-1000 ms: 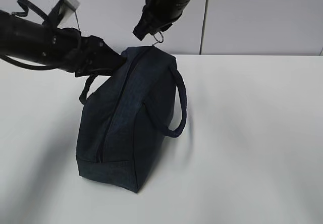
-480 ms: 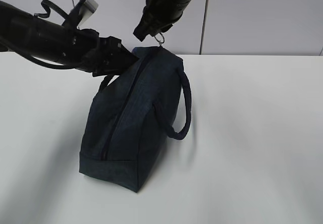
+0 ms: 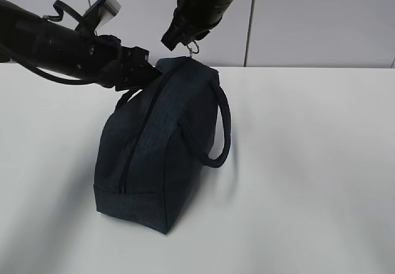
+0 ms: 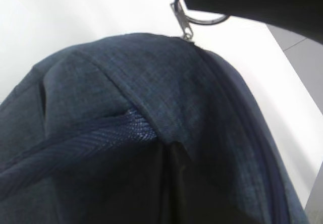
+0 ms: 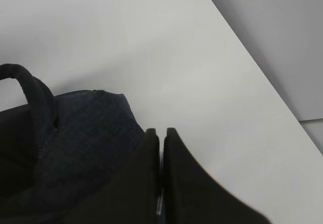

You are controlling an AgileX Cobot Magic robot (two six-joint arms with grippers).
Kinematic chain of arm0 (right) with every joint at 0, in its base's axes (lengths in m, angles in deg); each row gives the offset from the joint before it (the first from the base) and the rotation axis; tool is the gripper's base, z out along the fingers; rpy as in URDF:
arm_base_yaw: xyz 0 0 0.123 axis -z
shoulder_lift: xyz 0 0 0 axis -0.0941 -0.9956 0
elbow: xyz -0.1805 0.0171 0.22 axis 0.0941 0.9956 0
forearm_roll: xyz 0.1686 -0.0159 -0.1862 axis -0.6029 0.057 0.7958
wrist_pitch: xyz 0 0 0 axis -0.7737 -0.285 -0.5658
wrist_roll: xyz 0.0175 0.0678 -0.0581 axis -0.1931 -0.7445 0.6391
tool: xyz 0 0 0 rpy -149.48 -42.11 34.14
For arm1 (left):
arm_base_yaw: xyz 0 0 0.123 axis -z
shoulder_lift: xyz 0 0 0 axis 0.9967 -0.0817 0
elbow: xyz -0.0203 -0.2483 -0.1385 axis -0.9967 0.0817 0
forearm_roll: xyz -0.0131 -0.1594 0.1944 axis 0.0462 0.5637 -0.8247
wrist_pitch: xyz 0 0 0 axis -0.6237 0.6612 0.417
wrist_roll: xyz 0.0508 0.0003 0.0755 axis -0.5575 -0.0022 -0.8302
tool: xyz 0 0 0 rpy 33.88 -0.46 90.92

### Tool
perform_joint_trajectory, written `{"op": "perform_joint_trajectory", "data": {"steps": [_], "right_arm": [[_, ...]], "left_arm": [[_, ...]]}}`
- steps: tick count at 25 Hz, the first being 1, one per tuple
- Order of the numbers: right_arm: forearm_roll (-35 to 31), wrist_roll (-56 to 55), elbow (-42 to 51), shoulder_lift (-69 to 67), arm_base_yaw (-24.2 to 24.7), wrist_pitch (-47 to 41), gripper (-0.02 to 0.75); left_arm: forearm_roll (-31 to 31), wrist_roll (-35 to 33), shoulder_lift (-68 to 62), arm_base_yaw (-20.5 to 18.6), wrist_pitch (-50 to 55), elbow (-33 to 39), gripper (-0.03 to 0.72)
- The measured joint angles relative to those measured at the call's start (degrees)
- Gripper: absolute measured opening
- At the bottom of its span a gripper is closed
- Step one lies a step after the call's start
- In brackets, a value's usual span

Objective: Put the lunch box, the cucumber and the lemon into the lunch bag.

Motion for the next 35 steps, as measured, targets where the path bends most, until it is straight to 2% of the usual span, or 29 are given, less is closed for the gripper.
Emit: {"op": "perform_joint_trajectory", "data": {"steps": [16, 20, 24, 31, 33, 35], "right_arm": [[-0.1, 0.2, 0.0, 0.0, 0.0, -0.1, 0.000], [-0.1, 0.2, 0.0, 0.0, 0.0, -0.1, 0.000], [-0.1, 0.2, 0.0, 0.0, 0.0, -0.1, 0.000], [-0.2, 0.2, 0.0, 0.0, 0.0, -0.4, 0.000], [-0.2, 0.2, 0.0, 0.0, 0.0, -0.4, 0.000], [-0.2, 0.3, 0.0, 0.0, 0.0, -0.4, 0.000]], "left_arm": [[-3.3, 0.0, 2.9, 0.0, -1.9, 0.0, -0.020], [-5.8, 1.3, 4.1, 0.0, -2.6, 0.0, -0.020], [-8.5, 3.6, 5.1, -1.3, -2.9, 0.0, -0.021], [-9.1, 4.4, 5.2, -2.7, -3.2, 0.0, -0.020], [-9.1, 4.5, 5.2, -2.7, -3.2, 0.0, -0.004], [-9.1, 4.5, 5.2, -2.7, -3.2, 0.0, 0.046]]}}
